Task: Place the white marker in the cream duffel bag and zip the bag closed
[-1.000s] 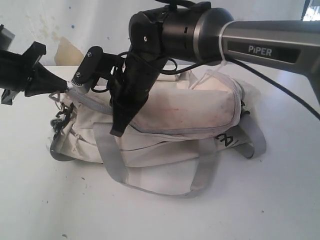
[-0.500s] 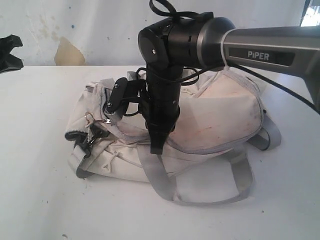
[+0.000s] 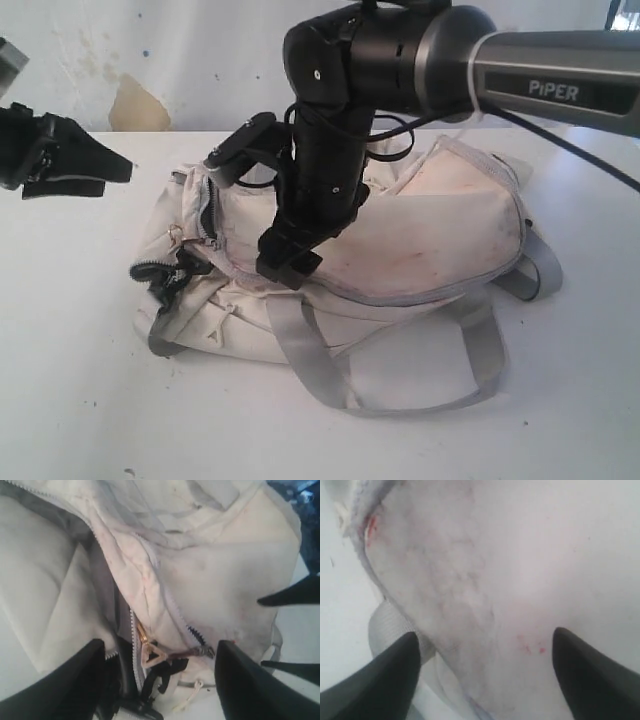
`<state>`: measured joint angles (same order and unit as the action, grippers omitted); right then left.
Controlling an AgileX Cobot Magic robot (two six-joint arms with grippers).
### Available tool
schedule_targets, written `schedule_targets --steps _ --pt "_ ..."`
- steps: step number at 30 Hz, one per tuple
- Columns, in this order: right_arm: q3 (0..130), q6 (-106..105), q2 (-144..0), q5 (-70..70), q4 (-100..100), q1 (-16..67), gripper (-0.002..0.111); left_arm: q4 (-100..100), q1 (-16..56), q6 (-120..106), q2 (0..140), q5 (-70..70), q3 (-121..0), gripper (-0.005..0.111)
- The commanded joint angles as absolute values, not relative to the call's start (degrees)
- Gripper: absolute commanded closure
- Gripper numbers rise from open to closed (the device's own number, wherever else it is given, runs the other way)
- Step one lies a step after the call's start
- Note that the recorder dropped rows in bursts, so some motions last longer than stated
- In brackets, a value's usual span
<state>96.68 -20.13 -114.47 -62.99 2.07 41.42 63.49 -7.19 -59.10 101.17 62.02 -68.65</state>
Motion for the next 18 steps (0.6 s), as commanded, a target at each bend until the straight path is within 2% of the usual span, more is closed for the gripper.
schedule_targets --steps 1,7,12,18 --pt "96.60 -16.32 -111.54 -65.07 -1.61 41.10 0.033 56.50 -3.18 -61.68 100.58 63.02 -68.71 0.038" --pt "96.60 -16.32 -110.73 -69.96 -5.88 41.10 0.041 52.46 -1.38 -71.49 100.58 63.47 -68.71 0.038" --pt "96.60 -16.32 -110.73 -69.96 -7.03 41.10 0.042 52.22 -0.15 -87.78 100.58 61.61 -68.71 0.039" --pt "96.60 -16.32 -110.73 -69.96 -7.03 41.10 0.042 47.31 6.72 -103.66 100.69 48.66 -68.61 0.046"
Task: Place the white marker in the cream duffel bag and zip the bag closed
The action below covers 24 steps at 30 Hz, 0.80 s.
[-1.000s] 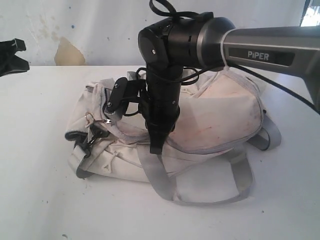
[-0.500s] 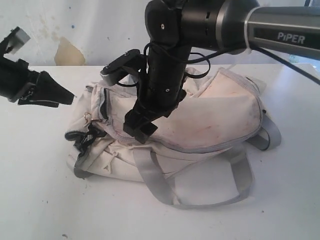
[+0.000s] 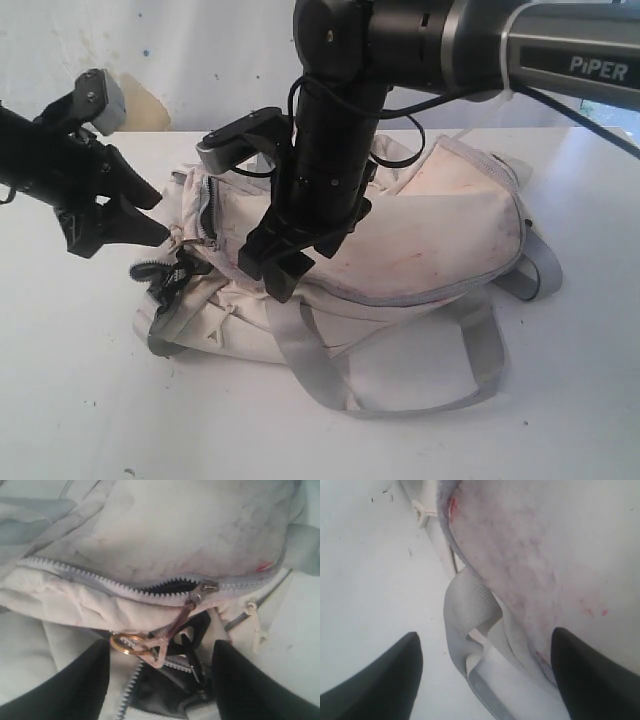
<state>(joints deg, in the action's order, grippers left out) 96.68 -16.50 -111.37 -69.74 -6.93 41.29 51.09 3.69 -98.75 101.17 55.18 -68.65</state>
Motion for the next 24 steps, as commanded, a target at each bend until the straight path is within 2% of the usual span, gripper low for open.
schedule_targets --steps 1,6,9,13,24 --pt "96.60 -16.32 -110.73 -69.96 -7.03 41.10 0.042 47.05 7.02 -103.91 100.69 48.43 -68.61 0.046" --pt "96.60 -16.32 -110.73 -69.96 -7.03 41.10 0.042 46.45 7.62 -103.89 100.78 49.04 -67.45 0.047" --pt "96.60 -16.32 -110.73 -69.13 -7.03 41.10 0.042 48.56 9.32 -108.46 100.78 41.01 -62.59 0.047" --pt "96.60 -16.03 -110.73 -67.58 -7.03 41.10 0.042 59.63 10.79 -115.67 100.78 37.40 -60.72 0.047" --pt "96.60 -16.03 -110.73 -68.06 -7.03 41.10 0.042 61.29 10.90 -115.48 105.21 37.29 -60.72 0.048"
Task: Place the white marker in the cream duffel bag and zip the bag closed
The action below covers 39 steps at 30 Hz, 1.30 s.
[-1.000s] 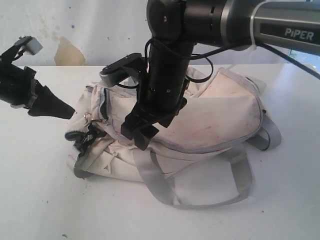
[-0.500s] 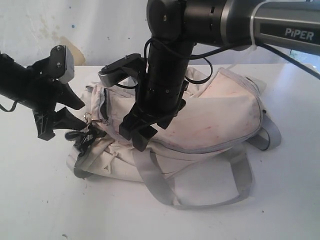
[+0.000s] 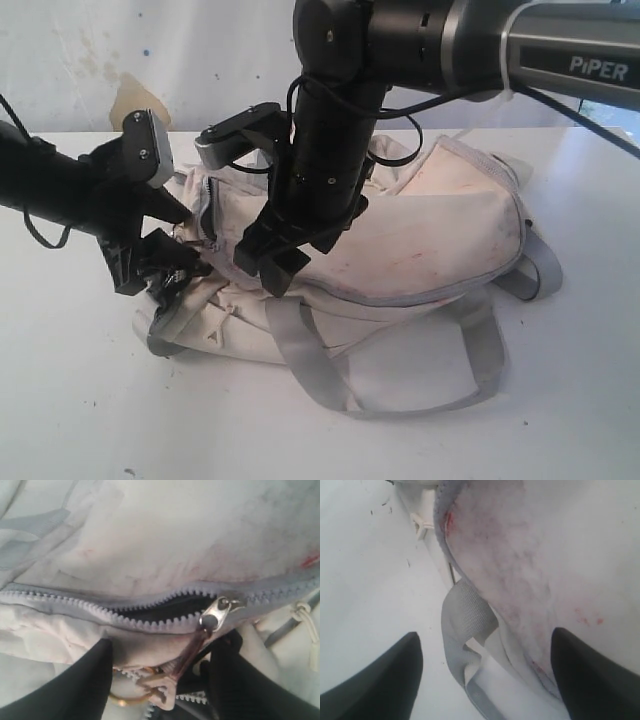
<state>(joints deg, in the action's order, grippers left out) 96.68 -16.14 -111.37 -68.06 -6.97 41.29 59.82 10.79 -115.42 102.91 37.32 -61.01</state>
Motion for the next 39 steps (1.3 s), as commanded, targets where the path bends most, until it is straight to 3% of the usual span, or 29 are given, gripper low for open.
schedule_targets --steps 1,3,9,18,30,39 --pt "96.60 -16.03 -110.73 -68.06 -7.03 41.10 0.042 61.85 10.90 -115.48 105.34 37.17 -60.72 0.049" --pt "96.60 -16.03 -110.73 -68.06 -7.03 41.10 0.042 61.85 10.90 -115.48 105.34 36.56 -60.72 0.058" --pt "96.60 -16.03 -110.73 -67.67 -7.03 41.10 0.042 60.83 10.90 -115.48 105.34 37.90 -60.72 0.106" --pt "96.60 -16.38 -111.51 -66.46 -8.12 41.10 0.042 54.77 10.90 -112.66 101.80 38.72 -60.72 0.107" --pt "96.60 -21.09 -112.16 -56.84 -13.85 41.10 0.042 48.36 11.01 -112.03 91.28 26.53 -60.72 0.107" --pt "96.60 -23.83 -113.41 -51.55 -16.14 41.10 0.036 48.76 11.01 -102.08 92.79 32.00 -60.72 0.106"
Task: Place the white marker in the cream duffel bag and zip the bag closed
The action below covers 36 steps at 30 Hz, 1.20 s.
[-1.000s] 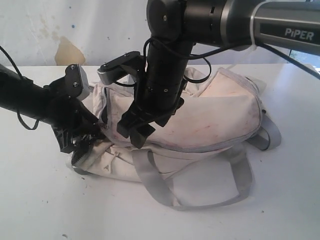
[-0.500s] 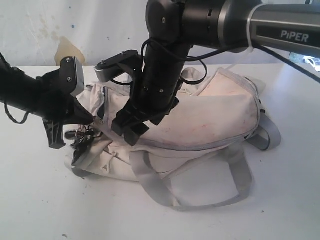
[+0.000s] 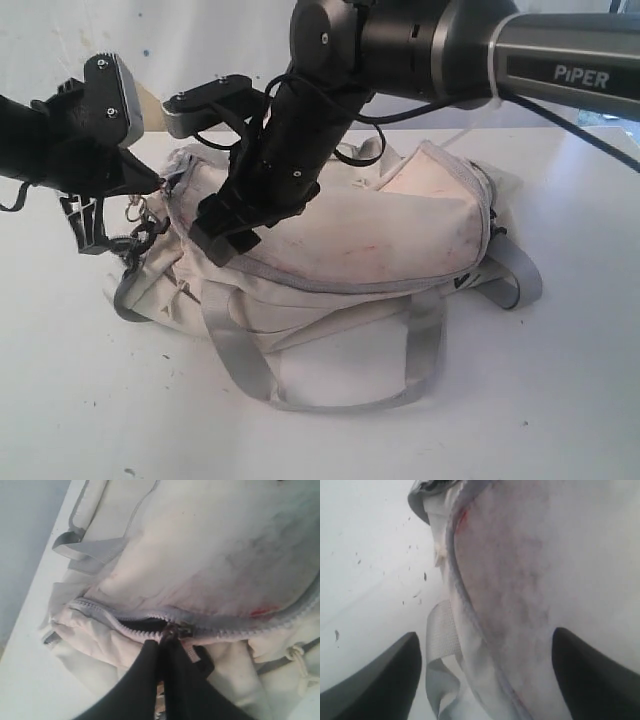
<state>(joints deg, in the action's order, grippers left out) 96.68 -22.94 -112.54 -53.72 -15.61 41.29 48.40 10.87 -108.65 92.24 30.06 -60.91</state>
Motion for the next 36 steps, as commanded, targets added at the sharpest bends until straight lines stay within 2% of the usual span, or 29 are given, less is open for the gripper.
schedule_targets --steps 1,3,8,10,12,17,19,27,36 --pt "96.60 -23.83 -113.52 -52.08 -15.91 41.10 0.036 48.76 11.01 -100.69 93.05 31.90 -60.72 0.103" --pt "96.60 -23.83 -113.75 -53.11 -15.80 41.10 0.036 48.52 11.01 -99.76 93.42 31.90 -60.72 0.092" --pt "96.60 -21.85 -113.75 -56.03 -14.92 41.10 0.036 48.29 11.01 -94.99 93.94 29.49 -60.72 0.051" --pt "96.60 -21.61 -113.75 -57.22 -14.57 41.10 0.036 48.29 10.65 -89.42 93.68 29.29 -60.72 0.040" --pt "96.60 -20.39 -113.75 -58.09 -14.43 41.10 0.036 48.03 10.01 -78.47 93.16 27.83 -60.72 0.040" --pt "96.60 -19.07 -113.75 -59.19 -14.33 41.10 0.036 42.89 5.47 -51.75 91.42 27.52 -60.72 0.058" --pt "96.60 -19.07 -113.75 -59.19 -14.33 41.10 0.037 43.00 3.40 -45.19 91.33 30.11 -60.72 0.061" --pt "96.60 -17.68 -113.75 -59.09 -14.33 41.10 0.037 45.28 -1.52 -10.43 93.50 41.20 -60.72 0.061" --pt "96.60 -15.54 -113.75 -59.35 -14.46 41.10 0.037 52.66 -1.52 5.02 99.59 44.61 -60.72 0.061"
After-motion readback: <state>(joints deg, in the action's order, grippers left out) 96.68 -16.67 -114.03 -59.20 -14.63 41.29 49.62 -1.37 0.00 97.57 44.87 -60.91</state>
